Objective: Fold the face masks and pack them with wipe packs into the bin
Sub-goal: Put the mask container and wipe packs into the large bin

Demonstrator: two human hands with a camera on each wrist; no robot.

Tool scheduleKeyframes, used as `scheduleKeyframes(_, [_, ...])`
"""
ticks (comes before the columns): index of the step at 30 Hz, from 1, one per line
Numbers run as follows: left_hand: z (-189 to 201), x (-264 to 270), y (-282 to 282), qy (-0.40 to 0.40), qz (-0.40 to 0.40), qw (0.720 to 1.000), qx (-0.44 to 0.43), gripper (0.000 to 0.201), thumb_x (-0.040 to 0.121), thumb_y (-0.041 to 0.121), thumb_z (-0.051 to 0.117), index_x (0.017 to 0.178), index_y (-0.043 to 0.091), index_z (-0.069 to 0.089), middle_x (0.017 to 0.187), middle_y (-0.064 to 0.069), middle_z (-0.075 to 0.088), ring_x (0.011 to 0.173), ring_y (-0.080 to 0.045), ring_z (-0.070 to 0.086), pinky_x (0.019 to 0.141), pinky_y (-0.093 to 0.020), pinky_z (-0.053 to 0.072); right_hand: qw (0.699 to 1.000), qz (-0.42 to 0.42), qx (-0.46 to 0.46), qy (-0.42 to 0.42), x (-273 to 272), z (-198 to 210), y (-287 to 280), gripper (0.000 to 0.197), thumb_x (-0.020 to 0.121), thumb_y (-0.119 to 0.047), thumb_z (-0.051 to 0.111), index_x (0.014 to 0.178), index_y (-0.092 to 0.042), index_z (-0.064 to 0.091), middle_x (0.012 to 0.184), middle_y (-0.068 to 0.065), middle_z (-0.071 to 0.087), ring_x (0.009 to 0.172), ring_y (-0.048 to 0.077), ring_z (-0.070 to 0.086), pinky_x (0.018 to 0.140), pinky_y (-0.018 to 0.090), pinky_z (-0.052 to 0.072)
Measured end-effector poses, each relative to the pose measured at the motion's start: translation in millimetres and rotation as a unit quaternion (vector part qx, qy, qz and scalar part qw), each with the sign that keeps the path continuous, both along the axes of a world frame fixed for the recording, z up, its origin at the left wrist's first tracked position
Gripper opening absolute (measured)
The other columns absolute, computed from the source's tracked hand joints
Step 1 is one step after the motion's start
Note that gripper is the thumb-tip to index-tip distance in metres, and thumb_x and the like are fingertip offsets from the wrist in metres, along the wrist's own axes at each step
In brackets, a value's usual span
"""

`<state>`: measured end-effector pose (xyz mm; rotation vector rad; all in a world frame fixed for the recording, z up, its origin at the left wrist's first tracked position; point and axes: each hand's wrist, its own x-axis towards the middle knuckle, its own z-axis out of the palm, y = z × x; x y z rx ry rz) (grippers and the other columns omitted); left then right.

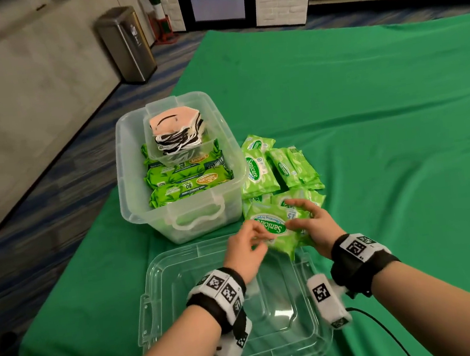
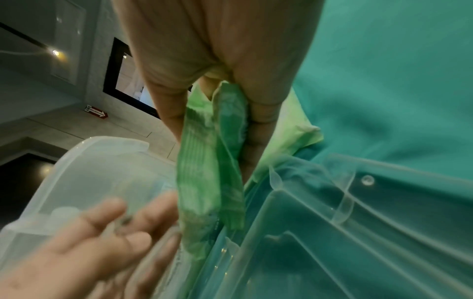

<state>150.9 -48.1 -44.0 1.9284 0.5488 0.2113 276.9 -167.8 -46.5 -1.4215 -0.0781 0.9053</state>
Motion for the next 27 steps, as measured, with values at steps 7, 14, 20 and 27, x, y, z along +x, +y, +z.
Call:
scheduleKeyframes(7, [-7.2, -4.7, 25.0, 0.029, 0.117, 0.987, -0.102, 0.063, 0.079, 0.017, 0.072, 0.133, 0.016, 0.04, 0.12, -0.001, 0.051, 0.103, -0.015, 0.053, 0.087, -0.028, 0.047, 0.994, 0.104, 0.023, 0.006, 14.0, 7.2, -2.9, 0.045, 0.063, 0.0, 0.073, 0.092, -0.033, 0.07, 0.109, 0.015, 0.066, 0.08, 0.035, 0.06, 0.057, 0.03, 0.048])
scheduleKeyframes(14, [-4.8, -6.6, 35.3, 0.007, 0.093, 0.972, -0.217, 0.044, 0.076, 0.0, 0.071, 0.109, 0.02, 0.051, 0.109, -0.009, 0.06, 0.089, -0.017, 0.061, 0.073, -0.022, 0.055, 0.995, 0.091, 0.046, 0.006, 4.9, 8.1, 0.7, 0.051, 0.063, 0.0, 0.072, 0.108, -0.022, 0.06, 0.111, 0.01, 0.063, 0.072, 0.024, 0.069, 0.06, 0.032, 0.058])
scheduleKeyframes(20, [-19.0, -1.7, 26.1, 0.003, 0.272, 0.887, -0.373, 0.034, 0.082, 0.007, 0.068, 0.111, 0.001, 0.05, 0.109, -0.019, 0.062, 0.081, -0.024, 0.063, 0.062, -0.035, 0.057, 0.995, 0.094, 0.006, 0.023, -7.0, 0.6, -1.3, 0.052, 0.075, -0.002, 0.067, 0.118, -0.021, 0.046, 0.1, 0.005, 0.064, 0.078, 0.024, 0.068, 0.07, 0.044, 0.057])
scheduleKeyframes(27, [-15.3, 3.1, 21.2, 0.12, 0.105, 0.943, -0.292, 0.036, 0.072, 0.02, 0.079, 0.095, 0.012, 0.053, 0.102, -0.012, 0.066, 0.09, -0.026, 0.066, 0.084, -0.043, 0.055, 0.996, 0.069, 0.045, 0.019, -0.1, 10.6, 2.3, 0.037, 0.078, 0.009, 0.062, 0.104, -0.016, 0.054, 0.096, 0.007, 0.067, 0.069, 0.017, 0.07, 0.055, 0.03, 0.057])
